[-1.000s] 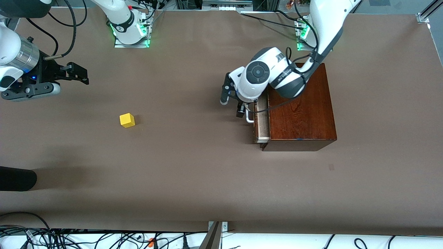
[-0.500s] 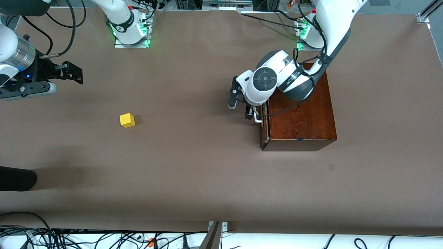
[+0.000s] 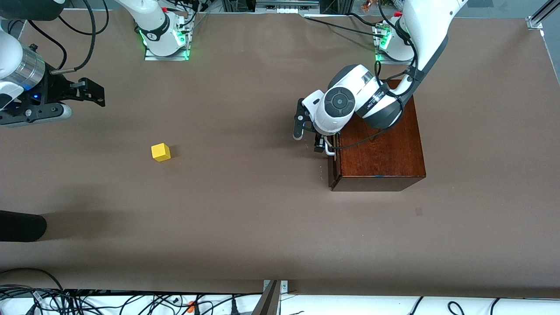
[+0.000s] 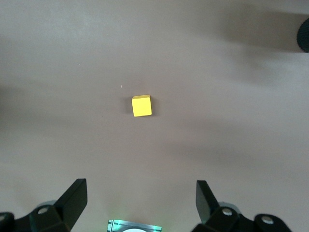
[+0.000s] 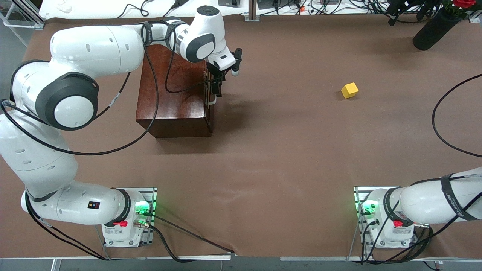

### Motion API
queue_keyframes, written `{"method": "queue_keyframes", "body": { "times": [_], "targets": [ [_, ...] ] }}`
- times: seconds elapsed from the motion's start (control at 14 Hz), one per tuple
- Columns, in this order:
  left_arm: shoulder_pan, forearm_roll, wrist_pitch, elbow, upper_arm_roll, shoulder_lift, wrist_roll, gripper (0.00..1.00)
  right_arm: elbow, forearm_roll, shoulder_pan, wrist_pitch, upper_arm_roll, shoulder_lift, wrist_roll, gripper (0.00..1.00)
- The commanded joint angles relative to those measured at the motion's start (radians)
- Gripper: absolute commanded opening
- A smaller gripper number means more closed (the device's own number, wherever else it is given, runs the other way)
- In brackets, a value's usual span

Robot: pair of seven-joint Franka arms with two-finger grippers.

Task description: Open drawer, take yellow block, close drawer

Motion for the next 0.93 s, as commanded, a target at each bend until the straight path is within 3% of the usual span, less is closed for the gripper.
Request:
{"method": "queue_keyframes", "body": {
  "times": [0.0,0.36,0.57,0.71,0.86],
  "targets": [
    [0.012,0.031,-0.036,-0.008,-0.001,-0.033,0.001,1.0,0.031,-0.003,-0.003,-0.024,0.009,0.012,0.012,1.0],
    [0.023,0.024,-0.037,0.007,-0.012,-0.038,-0.008,1.0,0.029,0.0,-0.003,-0.019,0.006,0.012,0.012,1.0],
    [0.025,-0.016,-0.037,0.012,-0.035,-0.108,-0.105,1.0,0.029,0.001,-0.003,-0.024,0.006,0.012,0.01,1.0],
    [0.029,-0.114,-0.082,0.03,-0.03,-0.168,-0.185,1.0,0.029,0.001,-0.003,-0.025,0.006,0.012,0.012,1.0],
    [0.061,-0.15,-0.201,0.116,-0.032,-0.176,-0.291,1.0,0.029,0.001,-0.003,-0.024,0.004,0.012,0.01,1.0]
  ]
}}
